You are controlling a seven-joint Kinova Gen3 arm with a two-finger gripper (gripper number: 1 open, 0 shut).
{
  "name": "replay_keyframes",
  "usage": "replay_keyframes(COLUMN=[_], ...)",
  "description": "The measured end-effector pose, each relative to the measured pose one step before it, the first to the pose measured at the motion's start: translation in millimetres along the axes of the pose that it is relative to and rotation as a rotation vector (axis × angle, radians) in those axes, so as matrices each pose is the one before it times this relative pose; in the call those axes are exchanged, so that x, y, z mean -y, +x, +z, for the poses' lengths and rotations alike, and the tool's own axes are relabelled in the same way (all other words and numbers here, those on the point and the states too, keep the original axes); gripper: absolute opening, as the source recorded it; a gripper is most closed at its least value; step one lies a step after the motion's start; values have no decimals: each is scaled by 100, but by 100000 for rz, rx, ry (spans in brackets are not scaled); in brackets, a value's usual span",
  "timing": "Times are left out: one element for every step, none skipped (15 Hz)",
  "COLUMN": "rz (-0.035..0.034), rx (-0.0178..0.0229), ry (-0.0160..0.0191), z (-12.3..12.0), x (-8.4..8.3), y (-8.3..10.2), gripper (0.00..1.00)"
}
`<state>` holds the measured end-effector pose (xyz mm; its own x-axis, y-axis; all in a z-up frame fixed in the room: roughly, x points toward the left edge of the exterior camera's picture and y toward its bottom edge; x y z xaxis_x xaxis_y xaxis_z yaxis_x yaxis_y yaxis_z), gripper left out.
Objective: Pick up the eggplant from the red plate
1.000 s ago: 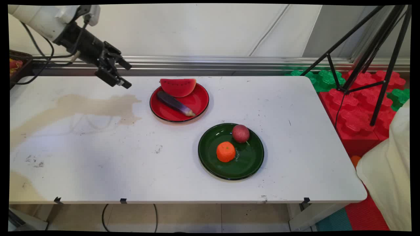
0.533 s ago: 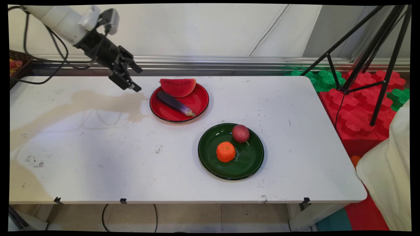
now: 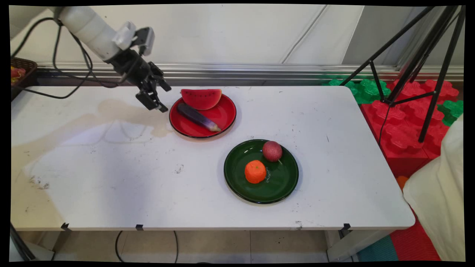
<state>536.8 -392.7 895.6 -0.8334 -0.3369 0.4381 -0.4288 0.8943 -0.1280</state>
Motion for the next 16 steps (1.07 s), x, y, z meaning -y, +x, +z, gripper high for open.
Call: replay_keyframes(rz=[1764,2062,2180,1857,2265,2227,1825,1316,1930,2212,2210,1826,2007,1707,1335,1436], rx=[1139,1127,1053,830,728,596,394,206,272,234,157,105,120,217,179,233], ry=[-558,-474,-431,-366,-531,-476,-336,-108,-154,-225,-240,-213,-249,-348,-304,-477], z=[731,829,817,665,768,749,605,396,560,627,606,491,541,519,421,472], x=[226,291,295,246,267,269,224,176,266,298,313,266,328,320,273,315], y=[116,184,203,171,256,261,225,171,261,262,272,220,200,193,171,154], gripper=[100,100,100,100,100,100,100,100,100,100,100,100,100,100,100,100])
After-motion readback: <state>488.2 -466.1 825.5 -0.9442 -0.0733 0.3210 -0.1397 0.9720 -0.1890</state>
